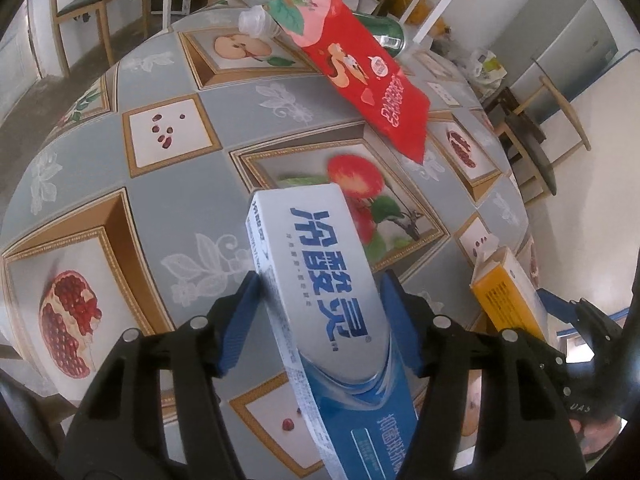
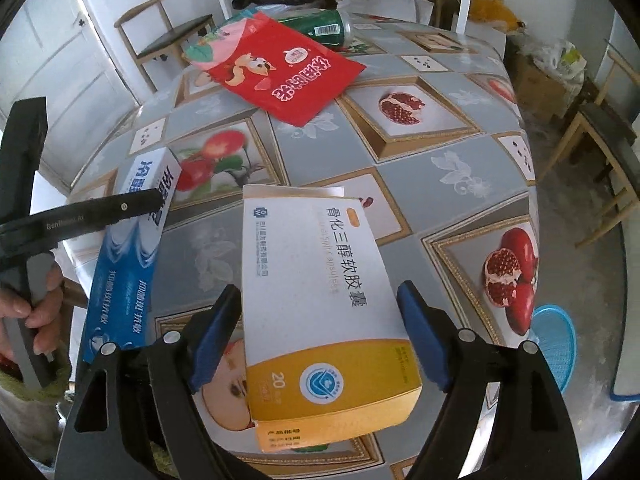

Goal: Collect trash
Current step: 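Grasp the toothpaste box with the left tool while the right tool holds the medicine box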

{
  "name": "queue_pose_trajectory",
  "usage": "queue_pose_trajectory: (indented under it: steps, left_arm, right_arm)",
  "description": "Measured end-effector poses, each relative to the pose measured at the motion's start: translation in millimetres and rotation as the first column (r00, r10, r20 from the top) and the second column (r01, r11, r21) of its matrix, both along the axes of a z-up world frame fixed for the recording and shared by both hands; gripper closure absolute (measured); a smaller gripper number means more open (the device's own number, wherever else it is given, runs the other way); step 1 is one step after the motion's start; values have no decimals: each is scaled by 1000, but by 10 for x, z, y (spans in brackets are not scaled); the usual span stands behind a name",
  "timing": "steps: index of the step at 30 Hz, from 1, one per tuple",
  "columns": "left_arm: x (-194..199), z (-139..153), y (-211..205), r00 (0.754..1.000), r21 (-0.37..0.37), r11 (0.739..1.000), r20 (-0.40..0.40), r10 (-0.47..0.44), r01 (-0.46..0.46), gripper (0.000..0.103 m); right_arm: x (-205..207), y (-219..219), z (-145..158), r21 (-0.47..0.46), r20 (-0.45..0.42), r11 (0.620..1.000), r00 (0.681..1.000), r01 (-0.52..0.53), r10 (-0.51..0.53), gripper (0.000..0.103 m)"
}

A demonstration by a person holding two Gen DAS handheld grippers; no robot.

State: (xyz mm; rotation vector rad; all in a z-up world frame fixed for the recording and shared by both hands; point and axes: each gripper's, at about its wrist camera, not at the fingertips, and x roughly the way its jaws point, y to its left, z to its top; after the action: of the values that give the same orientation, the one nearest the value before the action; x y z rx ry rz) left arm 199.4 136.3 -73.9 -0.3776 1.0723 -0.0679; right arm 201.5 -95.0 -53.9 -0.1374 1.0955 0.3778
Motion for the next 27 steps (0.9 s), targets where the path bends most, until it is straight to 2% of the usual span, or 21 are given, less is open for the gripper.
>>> queue_pose_trajectory:
  steps: [4,11,18,24,26,27]
  left_arm:
    - [64,0,-18,1000,20,1000,-1,-10,10,45]
    - [37,18,7,1000,-2,1000,12,1,-1,49]
    - [-159,303,2,993,-56,998,120,-1,7,53]
    - [-324,589,6,974,-96,995,227,2,21,54]
    - [-368,643,5,967,-103,994,254,5,22,55]
    - [-392,668,5,964,-107,994,267,8,22,55]
  right_arm:
    - [44,45,-35,-42,4,999,1000,-21,22,21]
    - [121,163,-85,-88,-20,993,997,-80,78,15]
    - [323,168,-188,-42,-82,998,996,-50,47,15]
    - [392,223,-268,-73,-82,996,996,-40,34,15]
    - [381,249,-284,-87,-78,995,996,-45,38,18]
    - [380,255,-293,-92,-78,995,996,-45,38,23]
